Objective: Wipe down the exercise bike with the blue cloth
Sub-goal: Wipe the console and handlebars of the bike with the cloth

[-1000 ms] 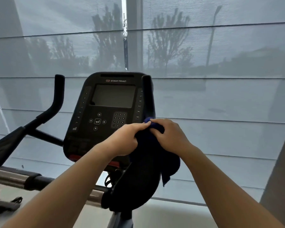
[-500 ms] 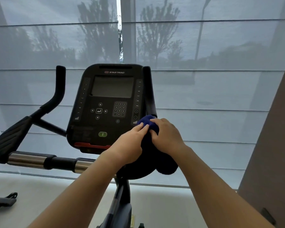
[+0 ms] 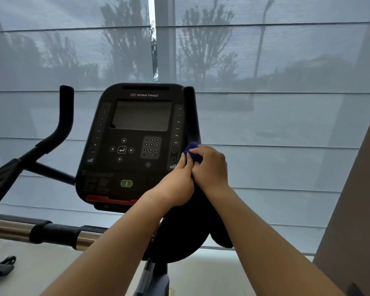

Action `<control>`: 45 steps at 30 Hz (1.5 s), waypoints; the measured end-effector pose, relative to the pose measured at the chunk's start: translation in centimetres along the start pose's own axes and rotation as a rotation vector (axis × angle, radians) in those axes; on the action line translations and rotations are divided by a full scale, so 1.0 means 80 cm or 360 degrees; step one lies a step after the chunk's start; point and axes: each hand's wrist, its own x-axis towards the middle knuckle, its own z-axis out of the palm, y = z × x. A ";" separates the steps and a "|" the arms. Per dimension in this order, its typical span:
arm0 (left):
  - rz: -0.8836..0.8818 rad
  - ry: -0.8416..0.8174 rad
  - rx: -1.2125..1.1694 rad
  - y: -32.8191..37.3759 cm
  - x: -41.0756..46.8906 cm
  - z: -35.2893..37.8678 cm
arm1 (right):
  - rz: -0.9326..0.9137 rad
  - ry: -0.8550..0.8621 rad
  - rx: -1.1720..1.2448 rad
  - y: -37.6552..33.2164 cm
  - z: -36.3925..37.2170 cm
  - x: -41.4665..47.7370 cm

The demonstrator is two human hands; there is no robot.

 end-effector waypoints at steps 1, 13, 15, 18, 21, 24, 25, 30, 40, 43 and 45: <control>-0.0066 0.0009 -0.0050 -0.002 0.009 -0.003 | -0.0005 -0.0009 0.0006 0.003 0.003 0.007; 0.0026 0.0195 0.0020 0.019 -0.036 -0.017 | 0.0027 -0.0377 -0.0025 0.012 -0.049 -0.022; 0.0122 0.0231 0.0086 0.022 -0.057 -0.032 | -0.0034 -0.0353 -0.0017 0.001 -0.065 -0.039; 0.0298 0.0365 0.0116 0.030 -0.091 -0.060 | -0.0140 -0.0171 0.0054 -0.031 -0.081 -0.062; 0.0400 0.0521 0.0115 0.027 -0.125 -0.086 | -0.0278 -0.0006 0.0052 -0.060 -0.083 -0.082; 0.0287 0.0484 0.0040 0.009 -0.150 -0.095 | -0.0273 -0.0027 -0.0108 -0.069 -0.071 -0.104; 0.0205 0.0376 0.0037 0.003 -0.154 -0.090 | -0.0229 -0.0130 -0.0295 -0.066 -0.063 -0.113; -0.0114 -0.0168 -0.0204 0.000 -0.165 -0.021 | -0.0358 -0.0536 -0.0490 -0.040 -0.025 -0.146; -0.0084 0.0171 -0.0089 -0.009 -0.162 0.013 | -0.0349 -0.0373 0.0132 -0.033 -0.021 -0.136; -0.0184 0.0266 -0.0019 -0.007 -0.163 0.018 | -0.0291 -0.0364 0.0060 -0.034 -0.019 -0.140; -0.0225 0.0370 -0.0001 -0.004 -0.169 0.025 | -0.0251 -0.0320 0.0006 -0.036 -0.020 -0.149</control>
